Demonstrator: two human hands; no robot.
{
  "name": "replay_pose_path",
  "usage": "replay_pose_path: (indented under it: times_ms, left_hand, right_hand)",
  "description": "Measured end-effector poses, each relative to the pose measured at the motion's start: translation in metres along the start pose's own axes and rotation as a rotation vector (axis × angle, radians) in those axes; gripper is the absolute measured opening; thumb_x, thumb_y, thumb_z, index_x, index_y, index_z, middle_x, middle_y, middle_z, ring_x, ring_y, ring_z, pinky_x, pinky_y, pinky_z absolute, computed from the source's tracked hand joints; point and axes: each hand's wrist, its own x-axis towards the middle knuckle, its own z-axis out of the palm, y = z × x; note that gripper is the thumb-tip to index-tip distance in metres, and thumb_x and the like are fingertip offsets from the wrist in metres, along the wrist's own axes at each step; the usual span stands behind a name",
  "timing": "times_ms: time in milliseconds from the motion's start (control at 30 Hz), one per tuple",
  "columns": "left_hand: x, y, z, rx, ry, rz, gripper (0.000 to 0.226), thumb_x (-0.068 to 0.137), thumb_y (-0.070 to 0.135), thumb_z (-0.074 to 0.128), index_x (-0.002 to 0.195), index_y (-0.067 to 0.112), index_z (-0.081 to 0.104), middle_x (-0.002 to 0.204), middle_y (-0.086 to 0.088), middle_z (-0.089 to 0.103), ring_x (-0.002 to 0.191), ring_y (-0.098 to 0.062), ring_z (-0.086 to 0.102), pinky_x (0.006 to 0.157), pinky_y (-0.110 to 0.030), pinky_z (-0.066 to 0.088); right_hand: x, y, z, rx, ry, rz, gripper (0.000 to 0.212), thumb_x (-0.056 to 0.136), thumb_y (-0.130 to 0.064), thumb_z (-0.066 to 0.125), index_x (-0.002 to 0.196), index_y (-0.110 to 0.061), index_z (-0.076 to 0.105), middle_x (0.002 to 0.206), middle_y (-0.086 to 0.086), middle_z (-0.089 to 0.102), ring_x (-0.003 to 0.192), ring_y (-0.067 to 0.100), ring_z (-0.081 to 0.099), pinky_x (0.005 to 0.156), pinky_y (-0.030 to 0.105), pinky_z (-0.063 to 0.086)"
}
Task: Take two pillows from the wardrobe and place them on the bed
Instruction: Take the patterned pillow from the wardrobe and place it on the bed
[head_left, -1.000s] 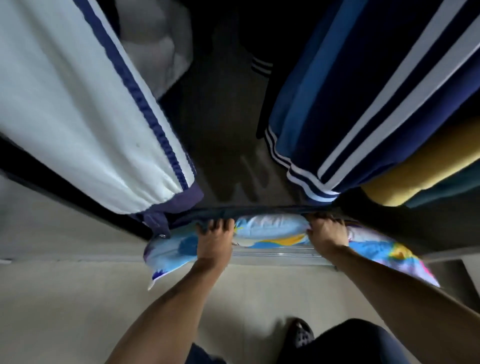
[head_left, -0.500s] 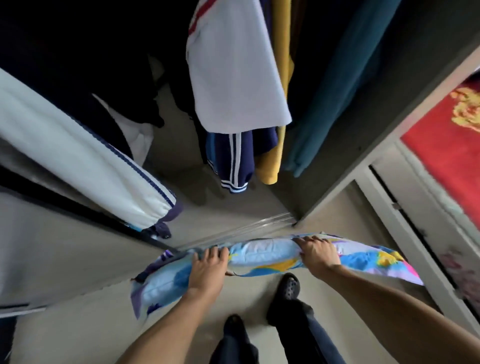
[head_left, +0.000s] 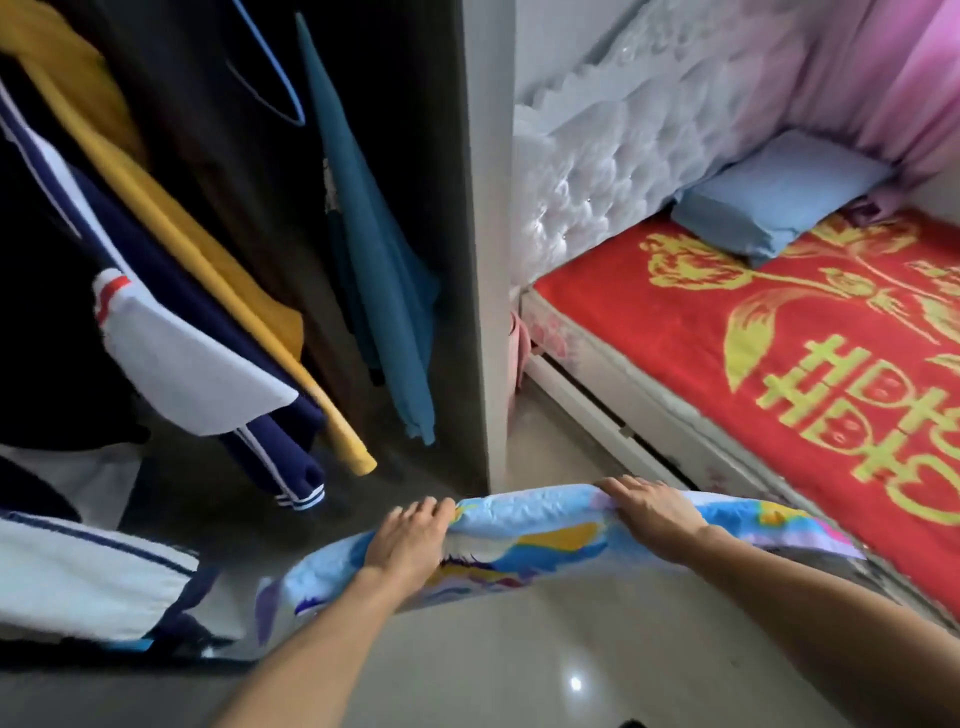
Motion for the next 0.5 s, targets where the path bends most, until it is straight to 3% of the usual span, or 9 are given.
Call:
replay_pose_path:
  times_ms: [100, 200, 333, 500]
  left_hand:
    - [0.047, 0.044, -0.018, -0.006, 0.026, 0.073, 0.029, 0.094, 0.017, 0.034, 0.121, 0.022, 0.042, 0.112, -0.003, 0.058, 0.107, -0.026, 0.058, 0.088, -0.041, 0.042]
    - [0.091, 0.085, -0.032, 0.001, 0.069, 0.136, 0.028, 0.095, 0.018, 0.037, 0.122, 0.022, 0.045, 0.113, -0.002, 0.061, 0.104, -0.026, 0.061, 0.084, -0.042, 0.046]
    - [0.146, 0.133, -0.061, 0.009, 0.121, 0.203, 0.021, 0.095, 0.022, 0.038, 0.115, 0.021, 0.045, 0.107, -0.002, 0.064, 0.096, -0.028, 0.065, 0.074, -0.044, 0.05]
    - [0.215, 0.171, -0.088, -0.012, 0.145, 0.272, 0.015, 0.095, 0.024, 0.035, 0.105, 0.021, 0.046, 0.1, -0.003, 0.068, 0.087, -0.029, 0.067, 0.07, -0.042, 0.05]
  right_hand:
    - [-0.02, 0.06, -0.027, 0.019, 0.075, 0.007, 0.032, 0.091, -0.024, 0.052, 0.123, -0.022, 0.053, 0.111, 0.005, 0.065, 0.101, 0.03, 0.062, 0.078, 0.035, 0.044]
    - [-0.036, 0.113, -0.054, 0.017, 0.155, 0.042, 0.031, 0.092, -0.029, 0.055, 0.121, -0.022, 0.056, 0.107, 0.006, 0.067, 0.099, 0.03, 0.063, 0.079, 0.037, 0.046]
    - [-0.046, 0.17, -0.092, -0.033, 0.296, 0.069, 0.033, 0.092, -0.04, 0.043, 0.111, -0.019, 0.061, 0.097, 0.004, 0.069, 0.089, 0.03, 0.067, 0.068, 0.038, 0.049]
    - [-0.027, 0.226, -0.121, -0.112, 0.306, 0.201, 0.025, 0.096, -0.039, 0.043, 0.109, -0.021, 0.054, 0.103, 0.001, 0.068, 0.094, 0.028, 0.065, 0.067, 0.037, 0.043]
